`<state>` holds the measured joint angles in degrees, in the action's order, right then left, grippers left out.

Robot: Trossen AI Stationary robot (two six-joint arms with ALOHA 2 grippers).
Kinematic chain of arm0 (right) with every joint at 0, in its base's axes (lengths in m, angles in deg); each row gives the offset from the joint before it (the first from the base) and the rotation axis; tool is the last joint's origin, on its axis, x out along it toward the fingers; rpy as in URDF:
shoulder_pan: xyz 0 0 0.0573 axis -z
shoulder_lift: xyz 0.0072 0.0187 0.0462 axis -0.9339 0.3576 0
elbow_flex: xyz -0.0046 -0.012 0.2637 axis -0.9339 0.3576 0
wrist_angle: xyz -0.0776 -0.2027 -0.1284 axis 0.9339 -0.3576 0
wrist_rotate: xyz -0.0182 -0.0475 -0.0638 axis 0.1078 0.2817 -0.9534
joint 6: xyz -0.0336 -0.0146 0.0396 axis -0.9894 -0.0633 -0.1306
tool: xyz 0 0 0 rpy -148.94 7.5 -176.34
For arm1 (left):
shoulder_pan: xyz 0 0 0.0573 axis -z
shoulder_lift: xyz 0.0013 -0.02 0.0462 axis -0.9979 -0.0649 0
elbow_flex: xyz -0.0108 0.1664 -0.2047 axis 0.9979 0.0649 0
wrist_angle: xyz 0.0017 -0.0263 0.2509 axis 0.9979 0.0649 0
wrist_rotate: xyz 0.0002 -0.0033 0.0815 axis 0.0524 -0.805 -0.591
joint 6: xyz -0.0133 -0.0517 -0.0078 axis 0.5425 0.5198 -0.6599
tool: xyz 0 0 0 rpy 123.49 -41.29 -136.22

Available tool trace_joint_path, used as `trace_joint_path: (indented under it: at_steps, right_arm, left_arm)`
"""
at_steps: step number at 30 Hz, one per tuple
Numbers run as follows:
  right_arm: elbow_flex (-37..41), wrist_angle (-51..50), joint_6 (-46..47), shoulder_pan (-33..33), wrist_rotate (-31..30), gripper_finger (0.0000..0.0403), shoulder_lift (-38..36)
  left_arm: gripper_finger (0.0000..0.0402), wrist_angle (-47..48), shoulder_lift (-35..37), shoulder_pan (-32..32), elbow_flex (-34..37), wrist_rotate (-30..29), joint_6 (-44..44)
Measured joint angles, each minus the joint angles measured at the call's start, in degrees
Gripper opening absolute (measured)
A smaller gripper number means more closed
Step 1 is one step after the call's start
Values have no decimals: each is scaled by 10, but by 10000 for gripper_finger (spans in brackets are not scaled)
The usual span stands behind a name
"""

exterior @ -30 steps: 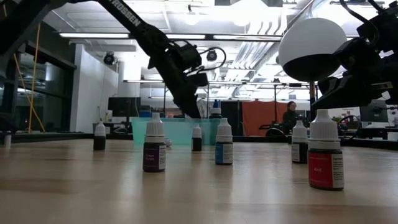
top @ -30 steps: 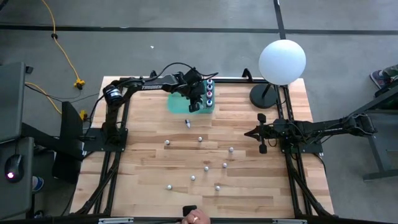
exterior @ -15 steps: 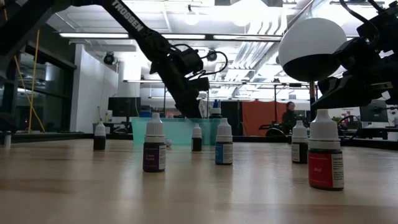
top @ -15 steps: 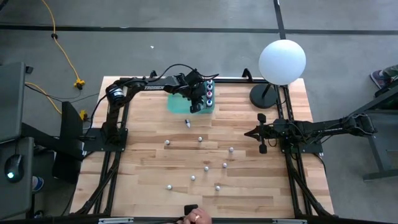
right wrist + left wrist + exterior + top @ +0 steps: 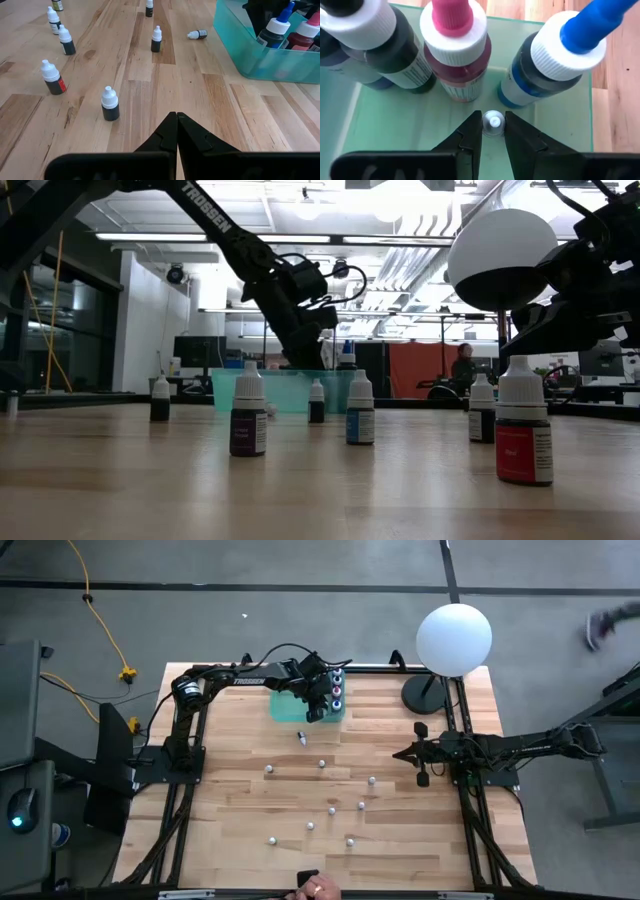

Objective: Pick & Place food coloring
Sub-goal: Put the small green food coloring bottle into the blue transparent bin, then put the small black food coloring bottle into the blue transparent bin

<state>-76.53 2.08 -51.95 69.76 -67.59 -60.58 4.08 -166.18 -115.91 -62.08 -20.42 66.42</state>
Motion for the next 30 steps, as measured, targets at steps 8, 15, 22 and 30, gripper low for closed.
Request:
trace_joint_path:
  at_steps: [8,15,22,30]
  right_arm:
    - [0,0,0,0,0,0,0]
    - [0,0,0,0,0,0,0]
    - [0,0,0,0,0,0,0]
    - [0,0,0,0,0,0,0]
  left_arm:
    - [112,0,0,0,0,-2,8]
    - [149,-1,0,0,0,-22,12]
    - [160,1,21,0,0,-53,30]
    - [160,33,76,0,0,-82,153]
